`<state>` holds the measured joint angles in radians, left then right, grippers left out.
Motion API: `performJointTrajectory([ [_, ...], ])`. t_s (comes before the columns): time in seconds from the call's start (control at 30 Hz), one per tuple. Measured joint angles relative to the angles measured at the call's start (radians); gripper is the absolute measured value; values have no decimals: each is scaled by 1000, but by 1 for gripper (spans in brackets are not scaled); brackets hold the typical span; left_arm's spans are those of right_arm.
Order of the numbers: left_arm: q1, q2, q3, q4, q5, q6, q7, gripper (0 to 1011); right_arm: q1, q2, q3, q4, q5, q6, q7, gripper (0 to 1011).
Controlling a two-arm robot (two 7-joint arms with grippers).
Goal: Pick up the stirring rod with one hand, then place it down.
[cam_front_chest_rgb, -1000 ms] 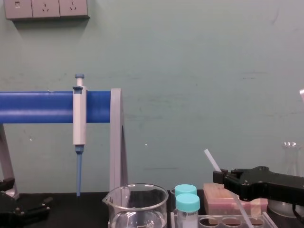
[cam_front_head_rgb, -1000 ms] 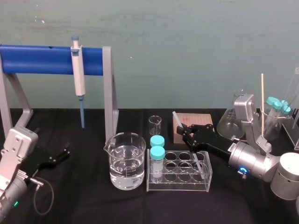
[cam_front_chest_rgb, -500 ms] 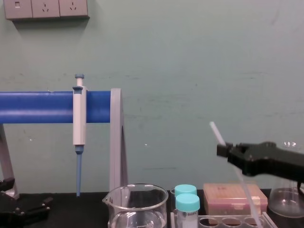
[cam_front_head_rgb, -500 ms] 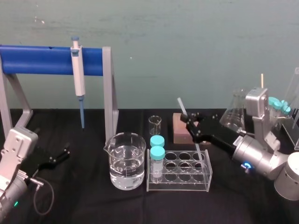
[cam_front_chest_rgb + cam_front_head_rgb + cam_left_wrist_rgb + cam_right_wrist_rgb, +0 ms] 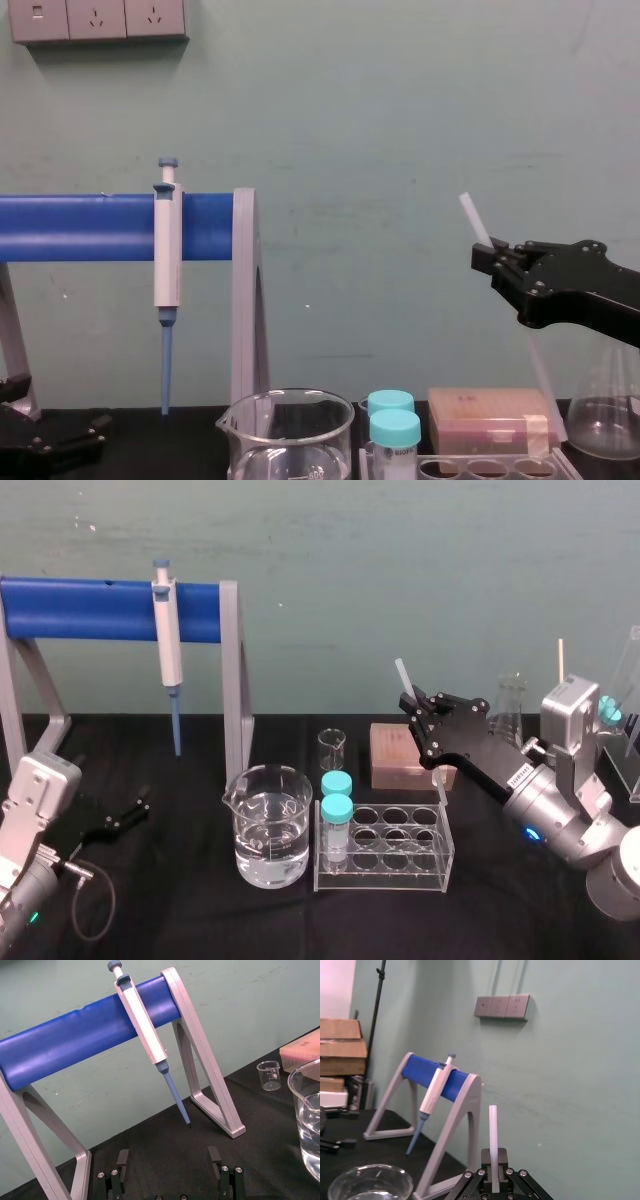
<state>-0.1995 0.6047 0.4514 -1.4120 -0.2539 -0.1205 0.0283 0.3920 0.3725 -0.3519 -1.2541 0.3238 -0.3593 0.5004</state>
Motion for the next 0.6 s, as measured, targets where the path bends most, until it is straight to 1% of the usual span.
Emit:
performJointTrajectory([
  [0.1,0,0,0,0,0,0,0,1000,-15,-10,9,4,-54,-62,-42,67],
  [0.2,0,0,0,0,0,0,0,1000,-23,-18,17,12,-79,-96,-63,67],
  [0.23,0,0,0,0,0,0,0,1000,-29,-25,23,19,-92,-118,-76,67],
  [0.37,0,0,0,0,0,0,0,1000,-44,-43,41,43,-99,-163,-96,67],
  [0.5,0,0,0,0,0,0,0,1000,-58,-64,65,72,-88,-218,-103,67],
  [0.6,0,0,0,0,0,0,0,1000,-63,-74,75,86,-82,-246,-105,67],
])
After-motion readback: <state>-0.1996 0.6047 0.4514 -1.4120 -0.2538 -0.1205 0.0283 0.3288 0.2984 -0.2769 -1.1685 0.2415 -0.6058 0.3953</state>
